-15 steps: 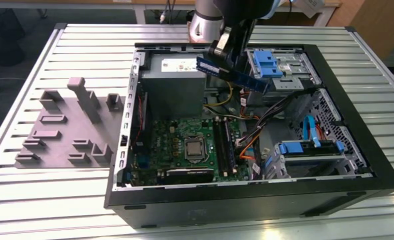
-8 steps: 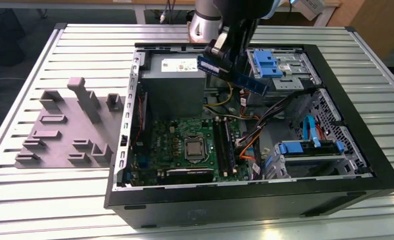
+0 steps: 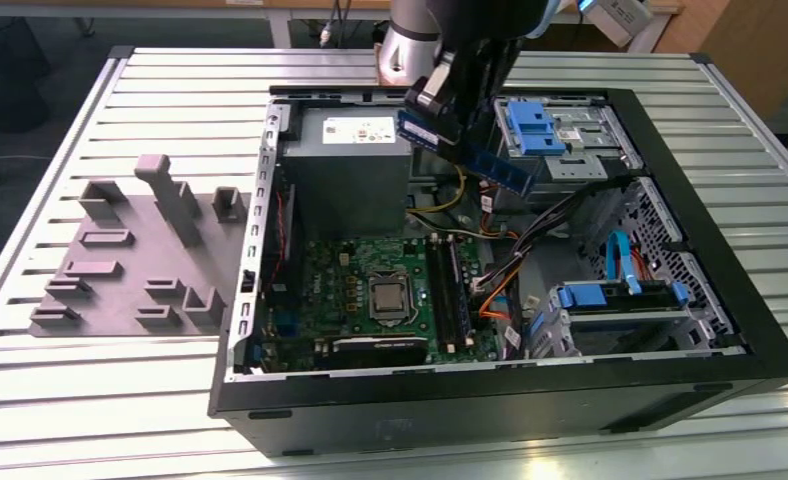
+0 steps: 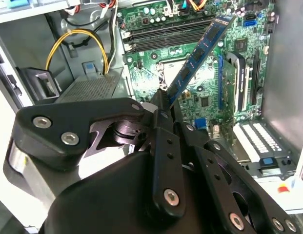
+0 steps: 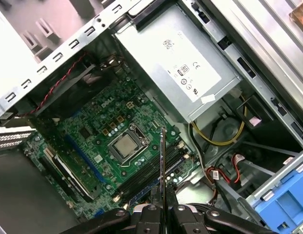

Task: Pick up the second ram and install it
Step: 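Insert the second ram into the second slot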

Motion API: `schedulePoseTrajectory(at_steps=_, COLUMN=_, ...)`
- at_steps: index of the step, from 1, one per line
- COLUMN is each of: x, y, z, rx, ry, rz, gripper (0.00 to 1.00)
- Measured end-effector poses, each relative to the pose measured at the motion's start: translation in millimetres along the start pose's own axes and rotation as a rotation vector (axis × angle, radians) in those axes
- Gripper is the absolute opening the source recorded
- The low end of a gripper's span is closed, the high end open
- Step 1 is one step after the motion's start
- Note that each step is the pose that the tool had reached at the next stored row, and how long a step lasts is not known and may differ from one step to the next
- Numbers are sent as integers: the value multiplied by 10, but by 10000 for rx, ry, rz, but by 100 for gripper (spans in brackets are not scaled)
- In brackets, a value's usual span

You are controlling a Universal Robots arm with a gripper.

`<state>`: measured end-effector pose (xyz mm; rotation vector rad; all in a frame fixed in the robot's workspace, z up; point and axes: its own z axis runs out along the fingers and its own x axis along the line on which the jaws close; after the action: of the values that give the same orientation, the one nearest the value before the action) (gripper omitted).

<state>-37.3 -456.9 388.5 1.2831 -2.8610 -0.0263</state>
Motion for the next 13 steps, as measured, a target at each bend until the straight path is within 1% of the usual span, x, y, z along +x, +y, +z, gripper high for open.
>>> schedulePoseTrajectory(at_steps=13, x=0, y=0, z=7, rx=31, ry=12, rz=1094, gripper=14)
